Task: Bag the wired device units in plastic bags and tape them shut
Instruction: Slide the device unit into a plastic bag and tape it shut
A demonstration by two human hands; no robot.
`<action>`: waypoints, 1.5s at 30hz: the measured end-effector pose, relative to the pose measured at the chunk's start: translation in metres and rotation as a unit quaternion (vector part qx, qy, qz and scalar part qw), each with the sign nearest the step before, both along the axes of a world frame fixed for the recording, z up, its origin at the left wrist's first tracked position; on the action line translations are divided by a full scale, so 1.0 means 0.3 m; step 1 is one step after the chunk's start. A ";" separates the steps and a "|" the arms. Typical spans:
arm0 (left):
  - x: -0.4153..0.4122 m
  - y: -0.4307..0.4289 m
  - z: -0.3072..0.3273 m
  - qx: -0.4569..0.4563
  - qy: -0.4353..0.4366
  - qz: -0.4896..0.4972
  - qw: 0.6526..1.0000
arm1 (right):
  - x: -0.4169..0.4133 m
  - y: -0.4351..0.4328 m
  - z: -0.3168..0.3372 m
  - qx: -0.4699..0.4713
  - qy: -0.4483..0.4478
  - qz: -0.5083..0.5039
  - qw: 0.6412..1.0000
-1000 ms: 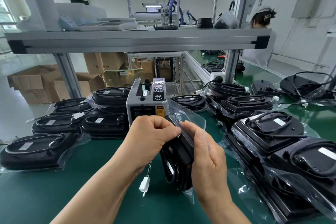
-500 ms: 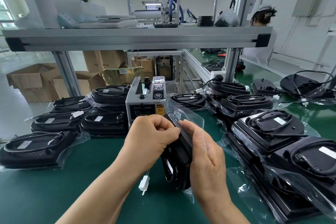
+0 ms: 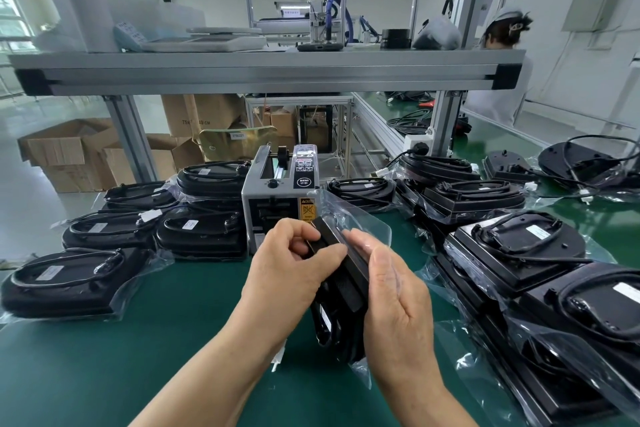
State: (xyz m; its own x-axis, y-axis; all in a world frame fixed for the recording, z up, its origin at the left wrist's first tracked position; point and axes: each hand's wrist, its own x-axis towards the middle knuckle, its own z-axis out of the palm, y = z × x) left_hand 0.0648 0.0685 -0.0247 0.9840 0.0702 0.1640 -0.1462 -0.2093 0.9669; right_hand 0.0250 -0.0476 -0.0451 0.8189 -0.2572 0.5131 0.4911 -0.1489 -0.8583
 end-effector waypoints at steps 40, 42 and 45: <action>0.033 -0.003 -0.037 -0.142 0.038 -0.017 0.989 | 0.022 0.001 -0.082 0.041 -0.014 -0.003 0.999; 0.045 0.017 -0.030 -0.062 0.012 -0.024 0.998 | 0.037 0.011 -0.107 0.060 -0.023 0.021 0.998; 0.064 0.042 -0.025 0.063 -0.031 0.000 0.998 | 0.048 0.021 -0.121 0.037 -0.027 0.026 0.999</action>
